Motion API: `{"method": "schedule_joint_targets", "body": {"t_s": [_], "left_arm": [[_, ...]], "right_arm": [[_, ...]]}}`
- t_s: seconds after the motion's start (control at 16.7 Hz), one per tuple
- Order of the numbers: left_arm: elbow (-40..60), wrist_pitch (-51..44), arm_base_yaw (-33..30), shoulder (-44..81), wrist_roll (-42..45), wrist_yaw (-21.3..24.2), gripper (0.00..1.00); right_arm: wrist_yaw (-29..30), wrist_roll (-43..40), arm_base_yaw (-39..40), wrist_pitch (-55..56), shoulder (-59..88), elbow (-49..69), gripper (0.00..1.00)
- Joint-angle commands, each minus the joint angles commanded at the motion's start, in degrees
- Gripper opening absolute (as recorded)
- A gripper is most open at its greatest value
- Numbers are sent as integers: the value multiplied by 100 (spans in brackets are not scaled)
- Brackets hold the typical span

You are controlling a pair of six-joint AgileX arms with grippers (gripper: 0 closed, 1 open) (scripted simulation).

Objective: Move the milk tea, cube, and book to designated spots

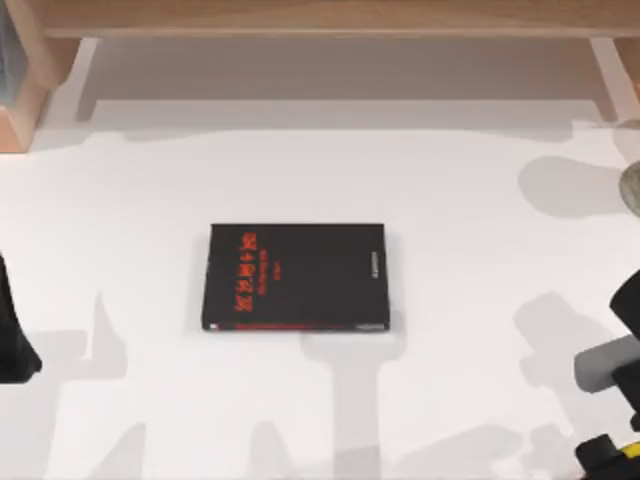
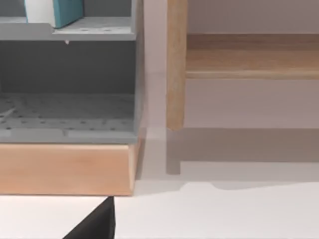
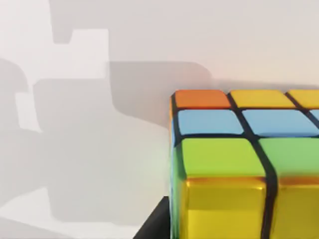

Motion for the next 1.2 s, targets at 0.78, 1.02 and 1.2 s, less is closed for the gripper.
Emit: {"method": "schedule_joint_targets", "body": {"t_s": [0.78, 1.02, 1.2], "left_arm": [[0, 0, 0, 0, 0, 0, 100], [0, 0, 0, 0, 0, 0, 100], [0, 0, 0, 0, 0, 0, 100]], "right_arm": [[2, -1, 0, -24, -21, 22, 0], [6, -8, -4, -574, -204, 361, 0], [6, -10, -14, -840, -315, 540, 0]]}}
